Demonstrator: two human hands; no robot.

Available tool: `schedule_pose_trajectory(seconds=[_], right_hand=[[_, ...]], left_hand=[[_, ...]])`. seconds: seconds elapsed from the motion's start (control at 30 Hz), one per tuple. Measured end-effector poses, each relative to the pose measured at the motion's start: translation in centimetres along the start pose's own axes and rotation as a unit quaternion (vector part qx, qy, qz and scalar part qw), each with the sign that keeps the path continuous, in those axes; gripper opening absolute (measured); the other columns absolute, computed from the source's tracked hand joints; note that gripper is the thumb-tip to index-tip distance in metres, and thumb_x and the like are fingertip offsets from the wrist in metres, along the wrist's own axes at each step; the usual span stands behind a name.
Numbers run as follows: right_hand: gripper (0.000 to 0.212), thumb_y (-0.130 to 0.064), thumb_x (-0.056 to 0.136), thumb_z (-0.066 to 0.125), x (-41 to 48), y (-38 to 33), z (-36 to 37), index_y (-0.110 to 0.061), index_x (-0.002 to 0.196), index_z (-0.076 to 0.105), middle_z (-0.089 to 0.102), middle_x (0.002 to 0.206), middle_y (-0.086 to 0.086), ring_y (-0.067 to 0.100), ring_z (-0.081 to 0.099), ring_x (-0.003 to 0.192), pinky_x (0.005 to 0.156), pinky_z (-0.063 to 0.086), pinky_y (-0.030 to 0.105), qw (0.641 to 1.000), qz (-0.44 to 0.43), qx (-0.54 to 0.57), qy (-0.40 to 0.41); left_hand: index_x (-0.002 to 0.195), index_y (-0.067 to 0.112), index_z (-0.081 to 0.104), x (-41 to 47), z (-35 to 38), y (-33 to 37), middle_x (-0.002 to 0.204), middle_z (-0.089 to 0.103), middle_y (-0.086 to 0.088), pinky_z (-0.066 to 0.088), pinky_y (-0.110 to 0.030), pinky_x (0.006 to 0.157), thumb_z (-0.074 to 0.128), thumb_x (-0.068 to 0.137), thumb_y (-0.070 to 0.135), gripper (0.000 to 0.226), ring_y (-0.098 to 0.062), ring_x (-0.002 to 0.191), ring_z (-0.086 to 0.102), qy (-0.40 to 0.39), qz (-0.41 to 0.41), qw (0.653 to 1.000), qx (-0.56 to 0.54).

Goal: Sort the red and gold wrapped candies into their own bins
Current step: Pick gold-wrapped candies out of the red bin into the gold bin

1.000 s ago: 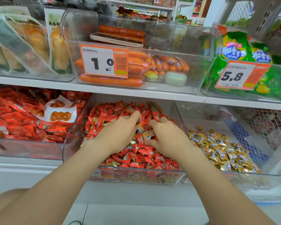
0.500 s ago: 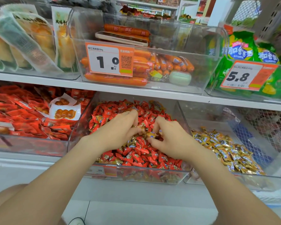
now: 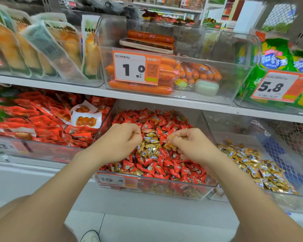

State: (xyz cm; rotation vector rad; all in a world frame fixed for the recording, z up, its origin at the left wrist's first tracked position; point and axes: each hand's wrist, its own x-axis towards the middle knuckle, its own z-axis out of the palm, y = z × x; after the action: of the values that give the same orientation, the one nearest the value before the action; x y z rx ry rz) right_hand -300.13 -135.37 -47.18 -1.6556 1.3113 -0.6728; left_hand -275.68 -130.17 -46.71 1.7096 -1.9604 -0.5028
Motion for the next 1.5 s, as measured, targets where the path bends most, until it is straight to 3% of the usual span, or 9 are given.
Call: schedule_pose_trajectory(seconds=[0.13, 0.33, 0.5, 0.67, 0.87, 1.0, 1.17, 1.33, 1.5], right_hand=[[0.024, -0.041, 0.108, 0.052, 0.7, -0.2, 0.8, -0.024, 0.105, 0.068, 0.056, 0.063, -0.002, 0.007, 0.045, 0.044, 0.054, 0.041, 0.028, 0.985, -0.047, -0.164, 0.014], [0.035, -0.055, 0.108, 0.044, 1.2, -1.4, 1.6, -0.026, 0.094, 0.057, 0.059, 0.056, -0.002, 0.012, 0.054, 0.047, 0.063, 0.056, 0.042, 0.975, -0.121, -0.173, 0.069], [0.013, -0.035, 0.105, 0.063, 1.5, -1.6, 2.0, -0.022, 0.104, 0.060, 0.075, 0.075, 0.008, 0.025, 0.074, 0.063, 0.064, 0.062, 0.050, 0.992, -0.110, -0.063, 0.015], [0.021, -0.010, 0.107, 0.055, 1.4, -1.9, 2.6, -0.017, 0.117, 0.073, 0.074, 0.107, 0.014, 0.026, 0.076, 0.078, 0.069, 0.061, 0.033, 0.996, -0.039, 0.077, -0.023], [0.031, -0.008, 0.095, 0.047, 1.5, -2.6, 2.9, -0.010, 0.103, 0.077, 0.060, 0.076, 0.007, 0.016, 0.051, 0.053, 0.044, 0.036, 0.026, 0.982, 0.079, 0.172, -0.016], [0.022, -0.029, 0.098, 0.063, 1.4, -2.3, 2.8, -0.014, 0.089, 0.076, 0.062, 0.054, -0.002, 0.011, 0.053, 0.043, 0.048, 0.043, 0.023, 0.997, 0.000, -0.068, 0.041], [0.018, -0.022, 0.100, 0.065, 2.9, -1.1, 3.1, -0.028, 0.114, 0.076, 0.073, 0.103, -0.007, 0.011, 0.066, 0.097, 0.094, 0.052, 0.034, 0.911, -0.234, -0.339, 0.005], [0.055, -0.053, 0.092, 0.073, 2.7, -1.3, 3.6, -0.026, 0.138, 0.058, 0.048, 0.124, 0.001, 0.029, 0.062, 0.105, 0.089, 0.055, 0.049, 0.864, -0.166, -0.461, -0.118], [0.068, -0.054, 0.089, 0.075, 2.7, -2.4, 4.2, -0.030, 0.147, 0.050, 0.053, 0.131, 0.005, 0.032, 0.061, 0.115, 0.089, 0.056, 0.048, 0.822, -0.146, -0.529, -0.154]], left_hand=[[0.081, 0.011, 0.054, 0.3, 0.3, -1.1, 0.062, 0.054, -0.001, 0.035, -0.033, 0.050, 0.048, 0.099, 0.017, 0.020, -0.013, 0.052, 0.037, 0.027, -0.025, 0.999, 0.001], [0.094, 0.018, 0.055, 0.8, 0.4, -0.8, 0.073, 0.071, -0.011, 0.044, -0.026, 0.043, 0.060, 0.104, 0.029, 0.015, -0.007, 0.042, 0.052, -0.006, -0.023, 0.999, -0.045], [0.095, 0.026, 0.067, 1.1, 1.2, -1.1, 0.075, 0.071, -0.003, 0.037, -0.019, 0.058, 0.050, 0.105, 0.024, 0.020, -0.013, 0.065, 0.062, -0.032, -0.010, 0.998, 0.049], [0.119, 0.025, 0.058, 1.1, 2.9, -1.2, 0.112, 0.056, -0.003, 0.056, -0.047, 0.081, 0.048, 0.105, 0.054, 0.034, -0.032, 0.092, 0.064, -0.050, -0.019, 0.978, 0.204], [0.134, 0.018, 0.052, 1.3, 3.3, -0.6, 0.120, 0.045, -0.009, 0.054, -0.046, 0.072, 0.056, 0.102, 0.055, 0.049, -0.037, 0.094, 0.065, -0.130, -0.017, 0.952, 0.277], [0.129, 0.017, 0.055, 1.6, 3.0, -0.7, 0.120, 0.047, -0.009, 0.055, -0.044, 0.080, 0.062, 0.100, 0.052, 0.046, -0.032, 0.092, 0.061, -0.157, -0.013, 0.958, 0.238], [0.114, 0.015, 0.048, 0.9, 2.9, -1.0, 0.112, 0.044, -0.006, 0.050, -0.042, 0.076, 0.053, 0.106, 0.035, 0.022, -0.026, 0.082, 0.055, -0.147, 0.015, 0.966, 0.212], [0.101, 0.021, 0.043, -0.4, 0.8, -0.4, 0.088, 0.053, 0.000, 0.042, -0.040, 0.063, 0.050, 0.102, 0.030, 0.011, -0.021, 0.075, 0.052, -0.095, 0.002, 0.989, 0.110], [0.090, 0.033, 0.049, -1.1, -0.2, -0.1, 0.069, 0.059, 0.005, 0.038, -0.034, 0.059, 0.048, 0.099, 0.039, 0.011, -0.009, 0.064, 0.048, -0.032, -0.016, 0.991, 0.128]])
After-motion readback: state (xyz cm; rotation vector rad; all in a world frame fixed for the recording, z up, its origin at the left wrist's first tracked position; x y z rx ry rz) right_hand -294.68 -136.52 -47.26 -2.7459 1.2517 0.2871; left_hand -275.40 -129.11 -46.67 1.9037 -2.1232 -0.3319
